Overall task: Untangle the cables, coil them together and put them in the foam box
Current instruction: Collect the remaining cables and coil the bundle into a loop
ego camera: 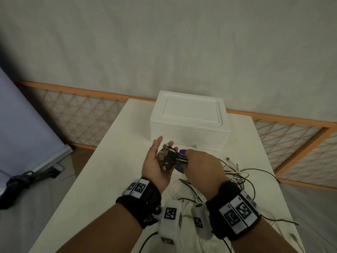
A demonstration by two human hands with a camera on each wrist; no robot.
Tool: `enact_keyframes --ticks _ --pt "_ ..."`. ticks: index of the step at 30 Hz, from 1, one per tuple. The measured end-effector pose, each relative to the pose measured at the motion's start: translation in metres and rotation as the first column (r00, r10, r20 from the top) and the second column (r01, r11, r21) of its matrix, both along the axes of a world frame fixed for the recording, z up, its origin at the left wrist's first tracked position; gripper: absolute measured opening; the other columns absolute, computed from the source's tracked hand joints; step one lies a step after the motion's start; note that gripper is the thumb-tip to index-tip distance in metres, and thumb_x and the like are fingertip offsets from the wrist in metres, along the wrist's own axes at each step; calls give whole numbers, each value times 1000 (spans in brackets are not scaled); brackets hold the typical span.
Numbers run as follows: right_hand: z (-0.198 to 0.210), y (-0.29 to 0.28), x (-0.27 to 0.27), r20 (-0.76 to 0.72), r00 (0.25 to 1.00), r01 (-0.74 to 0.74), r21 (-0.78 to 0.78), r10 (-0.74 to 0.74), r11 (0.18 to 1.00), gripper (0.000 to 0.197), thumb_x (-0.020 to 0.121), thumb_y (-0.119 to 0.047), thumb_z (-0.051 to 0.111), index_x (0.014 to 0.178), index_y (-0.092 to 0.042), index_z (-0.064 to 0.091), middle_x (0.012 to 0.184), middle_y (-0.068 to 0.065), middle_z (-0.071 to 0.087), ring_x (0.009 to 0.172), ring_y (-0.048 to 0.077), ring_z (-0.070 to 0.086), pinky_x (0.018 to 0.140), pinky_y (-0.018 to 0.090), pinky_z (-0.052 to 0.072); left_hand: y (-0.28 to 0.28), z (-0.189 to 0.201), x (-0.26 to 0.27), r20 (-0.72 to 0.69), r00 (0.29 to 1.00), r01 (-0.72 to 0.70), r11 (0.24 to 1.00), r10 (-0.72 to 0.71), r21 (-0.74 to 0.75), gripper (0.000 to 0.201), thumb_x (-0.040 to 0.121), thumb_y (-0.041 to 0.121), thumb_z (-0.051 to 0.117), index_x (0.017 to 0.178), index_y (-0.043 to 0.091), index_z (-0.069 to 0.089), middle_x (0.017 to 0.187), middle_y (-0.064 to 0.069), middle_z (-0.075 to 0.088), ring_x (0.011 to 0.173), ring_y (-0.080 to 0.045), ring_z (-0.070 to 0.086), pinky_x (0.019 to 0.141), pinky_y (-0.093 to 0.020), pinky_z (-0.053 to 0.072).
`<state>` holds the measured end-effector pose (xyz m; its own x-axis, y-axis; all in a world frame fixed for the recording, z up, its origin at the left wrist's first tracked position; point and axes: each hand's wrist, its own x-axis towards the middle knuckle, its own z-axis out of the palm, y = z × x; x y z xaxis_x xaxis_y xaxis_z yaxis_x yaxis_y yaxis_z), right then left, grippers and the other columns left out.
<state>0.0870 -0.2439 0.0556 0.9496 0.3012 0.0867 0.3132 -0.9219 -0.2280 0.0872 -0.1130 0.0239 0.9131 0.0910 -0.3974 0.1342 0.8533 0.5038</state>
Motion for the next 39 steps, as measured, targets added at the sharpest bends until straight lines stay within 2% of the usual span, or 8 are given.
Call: enact_keyframes --ticks 6,11,18,23,26,32,36,39 --pt "6 4 3 19 999 -26 -146 29 989 13 92 -29 46 96 -19 53 77 -6 49 70 19 54 64 30 45 -4 6 7 2 1000 -20 981 20 194 17 90 26 62 89 12 69 79 -3 63 72 -15 65 66 -30 55" --pt "15 19 0 32 992 -115 -165 122 980 18 93 -27 48 108 -17 51 92 -1 62 79 21 61 68 32 48 -5 14 2 8 1000 -18 954 16 301 15 90 18 61 102 16 70 73 -6 66 65 -17 64 59 -26 52" --pt "24 28 4 60 988 -127 -218 143 968 21 93 -21 46 112 -14 47 98 3 61 86 23 61 65 32 38 -2 19 -6 -50 997 77 967 -66 244 36 99 27 44 92 6 72 92 -11 72 82 -22 67 74 -31 50" --pt "27 32 3 23 966 -240 -294 258 925 26 90 -11 38 114 -11 47 101 6 62 88 25 59 70 32 36 1 17 -8 -74 996 76 962 -58 262 38 99 26 45 77 11 71 82 -9 73 73 -19 68 69 -30 51" --pt "28 33 2 -25 969 -243 -257 245 935 38 87 -7 42 125 -9 42 96 6 62 79 26 59 55 30 36 6 19 -4 -73 997 40 955 -19 295 47 101 36 43 71 13 70 82 -8 73 75 -19 67 73 -33 49" --pt "29 33 3 14 968 -242 -217 251 946 31 86 -8 44 117 -8 46 90 6 62 71 25 55 59 33 40 8 29 -8 -15 991 134 949 -136 286 59 102 47 32 99 3 72 111 -14 71 101 -25 66 93 -38 49" --pt "25 31 7 18 978 -207 -115 210 972 32 87 -12 44 119 -11 46 90 5 62 66 23 49 56 31 35 7 36 -8 49 989 111 921 -139 373 40 101 30 40 94 11 74 106 -6 73 96 -20 66 79 -31 51" --pt "24 27 10 6 987 -158 -2 158 987 14 87 -17 47 99 -12 51 78 3 57 65 23 51 52 29 34 7 40 -9 134 987 33 916 -94 401 40 95 40 46 96 10 72 104 -6 73 99 -19 67 84 -32 51"
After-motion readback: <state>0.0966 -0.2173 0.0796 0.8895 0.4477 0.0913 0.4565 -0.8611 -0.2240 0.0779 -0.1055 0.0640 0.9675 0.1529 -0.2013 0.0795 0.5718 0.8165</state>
